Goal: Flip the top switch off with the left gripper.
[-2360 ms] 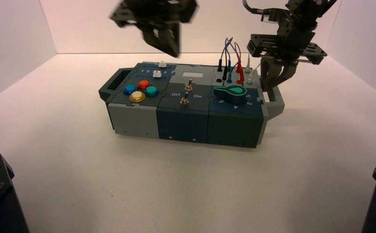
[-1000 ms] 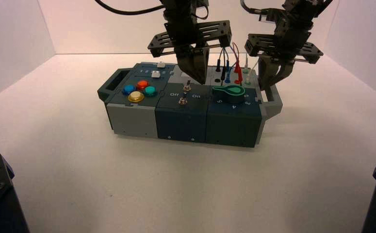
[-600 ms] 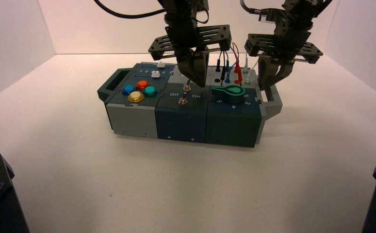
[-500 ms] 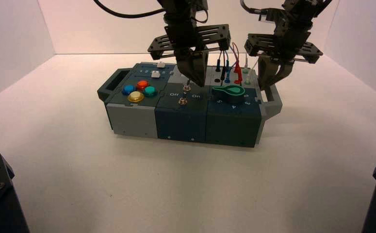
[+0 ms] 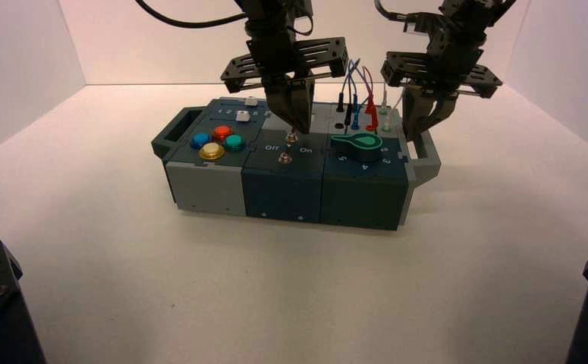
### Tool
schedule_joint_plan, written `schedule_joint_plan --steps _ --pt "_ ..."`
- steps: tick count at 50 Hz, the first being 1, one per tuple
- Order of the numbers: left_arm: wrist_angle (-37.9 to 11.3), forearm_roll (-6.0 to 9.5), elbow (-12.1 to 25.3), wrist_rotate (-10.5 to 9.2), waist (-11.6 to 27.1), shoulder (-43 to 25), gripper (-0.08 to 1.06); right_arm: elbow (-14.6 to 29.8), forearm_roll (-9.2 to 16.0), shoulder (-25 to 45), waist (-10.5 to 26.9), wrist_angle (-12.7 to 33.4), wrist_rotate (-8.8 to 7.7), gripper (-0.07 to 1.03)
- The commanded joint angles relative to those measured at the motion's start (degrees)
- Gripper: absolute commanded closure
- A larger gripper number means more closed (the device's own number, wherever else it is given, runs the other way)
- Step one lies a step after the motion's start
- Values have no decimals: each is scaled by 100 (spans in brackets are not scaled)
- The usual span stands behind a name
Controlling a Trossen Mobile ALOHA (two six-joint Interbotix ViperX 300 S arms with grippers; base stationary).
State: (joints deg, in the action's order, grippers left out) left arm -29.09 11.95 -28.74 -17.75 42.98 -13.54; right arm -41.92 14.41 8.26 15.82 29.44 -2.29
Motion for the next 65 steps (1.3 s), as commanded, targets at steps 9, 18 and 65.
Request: schedule_joint_plan --steps 9,18,65 --pt "18 -44 -79 -18 -149 220 101 -35 -44 334 53 -26 -88 99" --pt "18 -53 -193 9 -316 316 101 -44 -44 343 53 -26 -79 99" --pt "-255 -220 -800 185 -360 1758 101 -79 -149 220 79 -35 -79 99"
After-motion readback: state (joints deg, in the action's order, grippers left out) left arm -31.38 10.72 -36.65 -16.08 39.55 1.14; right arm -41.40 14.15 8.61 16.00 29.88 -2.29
